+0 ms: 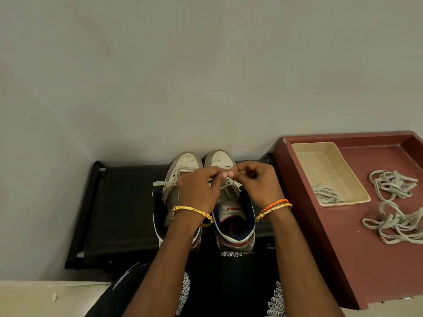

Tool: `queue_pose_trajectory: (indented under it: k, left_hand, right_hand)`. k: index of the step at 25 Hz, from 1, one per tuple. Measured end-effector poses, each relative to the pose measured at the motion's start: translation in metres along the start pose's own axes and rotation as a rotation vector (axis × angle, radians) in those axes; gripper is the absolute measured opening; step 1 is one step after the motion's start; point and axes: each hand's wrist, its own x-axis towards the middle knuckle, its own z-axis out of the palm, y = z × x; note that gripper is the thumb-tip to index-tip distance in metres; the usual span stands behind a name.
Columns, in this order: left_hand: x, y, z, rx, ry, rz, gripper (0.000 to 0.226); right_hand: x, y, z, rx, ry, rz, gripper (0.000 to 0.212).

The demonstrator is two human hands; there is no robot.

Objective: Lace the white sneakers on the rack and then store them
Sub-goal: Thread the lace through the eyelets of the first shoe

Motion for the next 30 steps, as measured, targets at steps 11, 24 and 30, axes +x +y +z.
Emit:
queue_pose_trajectory:
  k: [11,24,30]
  left_hand:
    - [0.0,-0.001,0.037,0.364,-0.043,-0.196,0.019]
    - [0.003,-0.003,0.054,0.554,-0.091,-0.091,0.024]
    - [0.003,0.001,0.055,0.62,-0.128,-0.069,0.023]
  right_hand:
    - [0.008,0.031,-0.008,-0.212,0.05,0.51,0.007]
    - [0.015,0.029,-0.012,-0.001,0.017,0.648,0.022]
    - [0.017,0.035,-0.012,0.024,0.001,0.649,0.02]
